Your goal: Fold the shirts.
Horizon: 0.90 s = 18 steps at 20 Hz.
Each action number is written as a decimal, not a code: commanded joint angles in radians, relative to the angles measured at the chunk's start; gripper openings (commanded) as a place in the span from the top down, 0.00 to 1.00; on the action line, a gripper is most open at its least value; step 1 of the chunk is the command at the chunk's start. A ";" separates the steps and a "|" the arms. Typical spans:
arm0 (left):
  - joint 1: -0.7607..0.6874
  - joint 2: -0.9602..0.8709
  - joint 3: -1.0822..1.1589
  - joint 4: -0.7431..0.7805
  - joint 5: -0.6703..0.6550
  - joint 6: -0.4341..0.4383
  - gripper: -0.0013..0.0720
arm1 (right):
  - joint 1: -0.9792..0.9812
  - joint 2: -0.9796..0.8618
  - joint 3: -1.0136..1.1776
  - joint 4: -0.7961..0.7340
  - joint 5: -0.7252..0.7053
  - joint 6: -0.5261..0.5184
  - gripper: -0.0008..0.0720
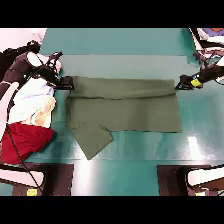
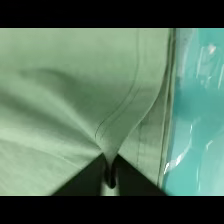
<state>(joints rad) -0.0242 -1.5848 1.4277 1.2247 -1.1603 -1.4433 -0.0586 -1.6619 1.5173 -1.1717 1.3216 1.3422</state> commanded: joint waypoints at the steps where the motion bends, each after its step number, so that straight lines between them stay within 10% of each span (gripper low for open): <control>1: 0.024 0.031 -0.030 0.003 -0.022 -0.097 0.26 | -0.009 0.048 -0.066 0.002 0.010 -0.001 0.45; 6: 0.038 0.284 -0.211 0.068 -0.160 -0.094 0.26 | -0.082 0.235 -0.164 0.002 0.095 -0.025 0.45; 18: 0.038 0.707 -1.009 -0.274 0.019 -0.100 0.26 | -0.141 0.476 -0.401 0.048 0.026 -0.025 0.46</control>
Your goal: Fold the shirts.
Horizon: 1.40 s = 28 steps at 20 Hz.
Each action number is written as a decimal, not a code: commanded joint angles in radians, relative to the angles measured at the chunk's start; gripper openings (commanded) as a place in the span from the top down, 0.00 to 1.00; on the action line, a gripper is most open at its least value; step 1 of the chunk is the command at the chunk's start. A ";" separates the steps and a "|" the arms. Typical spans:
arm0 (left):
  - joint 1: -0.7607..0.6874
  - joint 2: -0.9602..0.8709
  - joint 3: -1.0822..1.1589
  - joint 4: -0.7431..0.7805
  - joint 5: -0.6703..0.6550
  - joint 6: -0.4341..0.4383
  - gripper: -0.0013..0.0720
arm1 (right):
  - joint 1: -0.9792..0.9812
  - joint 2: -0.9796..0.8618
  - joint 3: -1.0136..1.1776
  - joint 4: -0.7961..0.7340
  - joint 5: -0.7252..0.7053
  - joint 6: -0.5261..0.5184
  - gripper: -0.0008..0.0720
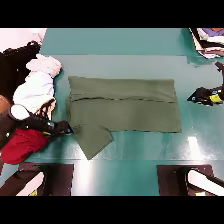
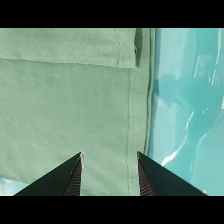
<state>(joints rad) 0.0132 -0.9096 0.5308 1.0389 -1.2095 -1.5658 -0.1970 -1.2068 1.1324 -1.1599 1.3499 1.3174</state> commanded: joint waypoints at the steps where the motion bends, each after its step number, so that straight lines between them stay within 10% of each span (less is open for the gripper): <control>1: 0.001 0.032 -0.131 -0.112 0.106 0.032 0.26 | -0.002 0.020 -0.016 0.048 -0.004 0.000 0.46; 8: -0.118 0.032 -0.174 -0.204 0.311 0.047 0.26 | -0.002 0.020 -0.016 0.095 -0.004 0.000 0.46; 12: -0.168 0.032 -0.168 -0.227 0.325 0.024 0.90 | -0.025 0.020 -0.016 0.092 0.048 -0.002 0.46; 17: -0.168 0.032 -0.058 -0.231 0.223 0.056 0.92 | -0.186 0.083 -0.201 -0.014 0.088 -0.002 0.46; 19: -0.168 0.032 -0.023 -0.232 0.225 0.056 0.92 | -0.262 0.091 -0.326 -0.043 0.093 -0.002 0.16; 23: -0.168 0.032 -0.006 -0.231 0.245 0.056 0.92 | -0.320 0.016 -0.477 0.073 0.040 -0.070 0.39; 28: -0.168 0.032 -0.006 -0.230 0.253 0.055 0.92 | -0.250 -0.034 -0.495 0.122 -0.072 -0.077 0.40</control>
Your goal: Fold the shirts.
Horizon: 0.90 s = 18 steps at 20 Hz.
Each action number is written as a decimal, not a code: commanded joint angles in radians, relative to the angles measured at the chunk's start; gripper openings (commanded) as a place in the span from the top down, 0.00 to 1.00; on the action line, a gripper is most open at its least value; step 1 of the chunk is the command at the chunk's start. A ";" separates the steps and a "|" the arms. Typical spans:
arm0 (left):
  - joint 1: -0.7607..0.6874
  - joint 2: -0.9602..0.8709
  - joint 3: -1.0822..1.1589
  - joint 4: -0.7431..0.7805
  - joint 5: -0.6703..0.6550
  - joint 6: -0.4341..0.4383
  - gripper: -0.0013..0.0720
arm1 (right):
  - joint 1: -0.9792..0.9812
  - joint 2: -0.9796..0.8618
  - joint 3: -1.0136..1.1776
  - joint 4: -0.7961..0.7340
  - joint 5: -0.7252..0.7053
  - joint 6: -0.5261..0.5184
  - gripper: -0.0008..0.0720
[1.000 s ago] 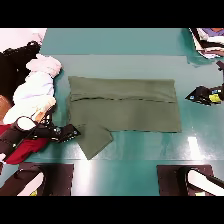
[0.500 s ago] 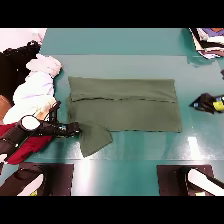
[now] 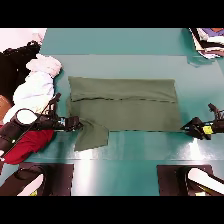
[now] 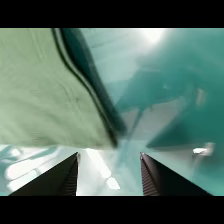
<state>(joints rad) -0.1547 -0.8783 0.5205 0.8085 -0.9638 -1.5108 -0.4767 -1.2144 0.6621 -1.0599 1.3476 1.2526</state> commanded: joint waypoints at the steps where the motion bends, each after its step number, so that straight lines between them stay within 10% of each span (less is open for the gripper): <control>1: 0.000 0.000 0.004 0.000 0.013 0.000 0.92 | 0.060 -0.037 -0.025 0.022 -0.081 -0.012 0.51; 6: 0.000 0.008 0.025 0.059 -0.057 -0.001 0.93 | 0.164 -0.028 -0.022 0.017 -0.118 -0.013 0.97; 15: 0.000 0.307 0.090 0.201 -0.500 -0.117 0.92 | 0.029 0.401 -0.018 -0.140 0.177 -0.006 0.97; 18: 0.000 0.301 0.163 0.204 -0.465 -0.114 0.92 | 0.040 0.477 -0.017 -0.124 0.172 0.052 0.97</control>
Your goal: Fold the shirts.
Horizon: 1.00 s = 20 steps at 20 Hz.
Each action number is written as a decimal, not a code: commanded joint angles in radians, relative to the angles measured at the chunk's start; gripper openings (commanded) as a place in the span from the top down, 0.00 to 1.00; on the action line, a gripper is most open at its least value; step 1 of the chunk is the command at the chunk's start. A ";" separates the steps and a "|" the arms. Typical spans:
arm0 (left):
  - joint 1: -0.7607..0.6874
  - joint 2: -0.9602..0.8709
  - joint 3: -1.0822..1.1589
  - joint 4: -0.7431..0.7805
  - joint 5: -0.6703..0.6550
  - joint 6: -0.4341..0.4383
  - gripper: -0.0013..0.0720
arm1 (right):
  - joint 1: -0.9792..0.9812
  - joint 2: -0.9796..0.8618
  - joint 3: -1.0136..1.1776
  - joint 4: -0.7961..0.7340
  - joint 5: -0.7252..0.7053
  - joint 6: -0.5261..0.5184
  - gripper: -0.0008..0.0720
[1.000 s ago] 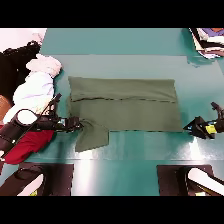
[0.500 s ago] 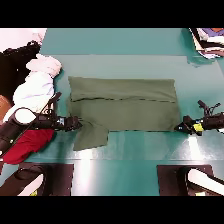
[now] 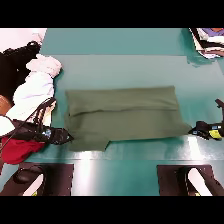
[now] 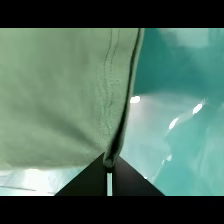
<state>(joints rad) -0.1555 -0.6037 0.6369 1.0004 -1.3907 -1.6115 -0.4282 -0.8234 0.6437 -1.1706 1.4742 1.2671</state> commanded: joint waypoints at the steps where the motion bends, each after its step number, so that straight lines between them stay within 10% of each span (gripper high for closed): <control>1: 0.000 0.010 0.075 0.024 0.010 -0.011 0.92 | 0.021 0.082 0.003 0.005 0.033 0.038 0.97; 13: 0.137 -0.586 0.387 0.164 0.479 0.022 0.92 | 0.398 -0.575 0.598 0.110 -0.216 0.132 0.97; 14: 0.143 -0.614 0.405 0.158 0.494 0.022 0.89 | 0.391 -0.620 0.634 0.140 -0.219 0.130 0.84; 15: 0.143 -0.637 0.423 0.158 0.504 0.022 0.59 | 0.383 -0.660 0.671 0.169 -0.217 0.126 0.52; 16: 0.143 -0.649 0.438 0.148 0.503 0.021 0.27 | 0.375 -0.693 0.703 0.192 -0.200 0.109 0.45; 20: 0.143 -0.648 0.506 0.145 0.422 0.038 0.32 | 0.290 -0.751 0.756 0.202 -0.082 0.039 0.45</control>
<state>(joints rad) -0.0170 -1.2312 1.0950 1.1507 -0.9348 -1.5879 -0.0959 -1.5192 1.3518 -1.0004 1.3247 1.3495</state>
